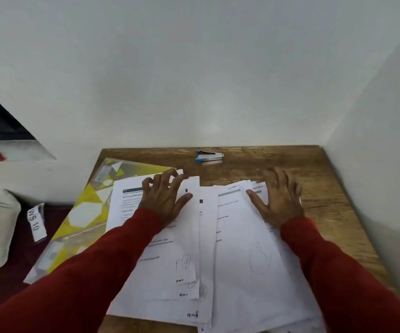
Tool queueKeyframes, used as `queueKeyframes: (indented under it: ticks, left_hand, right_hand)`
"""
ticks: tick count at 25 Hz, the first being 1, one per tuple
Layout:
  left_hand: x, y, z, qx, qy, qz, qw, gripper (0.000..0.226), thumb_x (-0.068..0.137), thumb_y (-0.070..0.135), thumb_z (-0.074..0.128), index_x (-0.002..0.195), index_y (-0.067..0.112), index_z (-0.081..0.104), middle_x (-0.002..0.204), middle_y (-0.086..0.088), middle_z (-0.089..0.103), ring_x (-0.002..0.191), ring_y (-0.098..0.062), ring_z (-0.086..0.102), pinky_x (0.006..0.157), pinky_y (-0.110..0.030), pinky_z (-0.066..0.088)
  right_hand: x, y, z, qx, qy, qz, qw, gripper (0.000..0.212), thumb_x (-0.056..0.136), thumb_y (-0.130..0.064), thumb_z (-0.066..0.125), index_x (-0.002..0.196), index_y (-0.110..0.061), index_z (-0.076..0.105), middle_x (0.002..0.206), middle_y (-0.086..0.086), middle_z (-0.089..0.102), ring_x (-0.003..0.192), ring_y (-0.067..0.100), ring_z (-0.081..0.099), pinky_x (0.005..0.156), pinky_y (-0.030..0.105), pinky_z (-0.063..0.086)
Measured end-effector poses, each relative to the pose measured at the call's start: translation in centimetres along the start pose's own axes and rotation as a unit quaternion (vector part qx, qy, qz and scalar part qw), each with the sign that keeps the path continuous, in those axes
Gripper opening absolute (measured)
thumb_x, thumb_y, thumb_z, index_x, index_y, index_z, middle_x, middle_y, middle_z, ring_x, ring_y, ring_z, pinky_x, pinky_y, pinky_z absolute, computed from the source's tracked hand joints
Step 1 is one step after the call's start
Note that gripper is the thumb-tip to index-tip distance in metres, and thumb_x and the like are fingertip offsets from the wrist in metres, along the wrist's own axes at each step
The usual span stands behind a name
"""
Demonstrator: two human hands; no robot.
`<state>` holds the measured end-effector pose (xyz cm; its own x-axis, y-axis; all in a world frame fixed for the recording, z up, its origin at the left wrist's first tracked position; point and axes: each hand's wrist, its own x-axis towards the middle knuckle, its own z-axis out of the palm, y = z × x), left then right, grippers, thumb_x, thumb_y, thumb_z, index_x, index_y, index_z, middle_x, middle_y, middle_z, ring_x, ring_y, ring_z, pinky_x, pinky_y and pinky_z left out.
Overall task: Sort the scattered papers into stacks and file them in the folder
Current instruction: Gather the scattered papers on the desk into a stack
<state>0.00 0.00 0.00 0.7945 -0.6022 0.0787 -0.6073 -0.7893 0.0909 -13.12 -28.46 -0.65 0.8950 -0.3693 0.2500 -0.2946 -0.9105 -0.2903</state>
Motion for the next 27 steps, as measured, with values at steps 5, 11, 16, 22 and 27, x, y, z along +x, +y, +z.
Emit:
queueKeyframes:
  ticks: [5, 11, 16, 22, 27]
  left_hand:
    - [-1.4, -0.4, 3.4, -0.005, 0.065, 0.013, 0.998, 0.064, 0.092, 0.073, 0.01, 0.128, 0.033, 0.046, 0.132, -0.001, 0.042, 0.115, -0.025, 0.042, 0.098, -0.048, 0.026]
    - [-3.4, 0.9, 5.1, 0.012, 0.071, 0.05, 0.996, 0.071, 0.085, 0.08, -0.004, 0.128, 0.043, 0.039, 0.135, 0.006, 0.039, 0.123, -0.021, 0.041, 0.105, -0.049, 0.022]
    - [-3.7, 1.3, 5.5, 0.056, 0.093, 0.044, 0.993, 0.085, 0.076, 0.081, -0.02, 0.127, 0.047, 0.039, 0.136, 0.016, 0.047, 0.123, -0.015, 0.044, 0.103, -0.048, 0.022]
    - [-6.4, 1.3, 5.9, 0.069, 0.024, 0.005, 0.997, 0.094, 0.068, 0.085, -0.013, 0.143, 0.049, 0.033, 0.153, 0.016, 0.035, 0.139, -0.019, 0.032, 0.106, -0.055, 0.021]
    - [-9.9, 2.1, 5.8, 0.03, -0.016, -0.037, 0.999, 0.092, 0.071, 0.087, 0.0, 0.15, 0.048, 0.021, 0.162, 0.014, 0.019, 0.148, -0.02, 0.017, 0.112, -0.057, 0.014]
  right_hand:
    - [0.5, 0.8, 2.0, -0.038, 0.063, -0.074, 0.995, 0.065, 0.082, -0.07, 0.044, 0.13, -0.027, 0.053, 0.134, 0.007, 0.045, 0.115, 0.034, 0.041, 0.092, 0.048, 0.034]
    - [0.2, 1.3, 4.4, -0.054, 0.101, -0.149, 0.982, 0.065, 0.084, -0.073, 0.041, 0.137, -0.036, 0.048, 0.143, -0.002, 0.04, 0.122, 0.028, 0.036, 0.092, 0.043, 0.03]
    - [0.0, 1.4, 4.7, -0.072, 0.143, -0.176, 0.971, 0.062, 0.086, -0.073, 0.031, 0.134, -0.038, 0.048, 0.133, -0.006, 0.045, 0.118, 0.026, 0.038, 0.092, 0.039, 0.027]
    - [-3.9, 0.3, 3.0, -0.053, 0.093, -0.129, 0.986, 0.053, 0.089, -0.064, 0.027, 0.13, -0.04, 0.051, 0.135, -0.008, 0.048, 0.125, 0.026, 0.035, 0.096, 0.039, 0.025]
    - [-9.1, 0.3, 1.4, -0.055, -0.07, -0.104, 0.991, 0.046, 0.097, -0.061, 0.036, 0.143, -0.051, 0.033, 0.154, -0.017, 0.03, 0.141, 0.022, 0.024, 0.11, 0.044, 0.019]
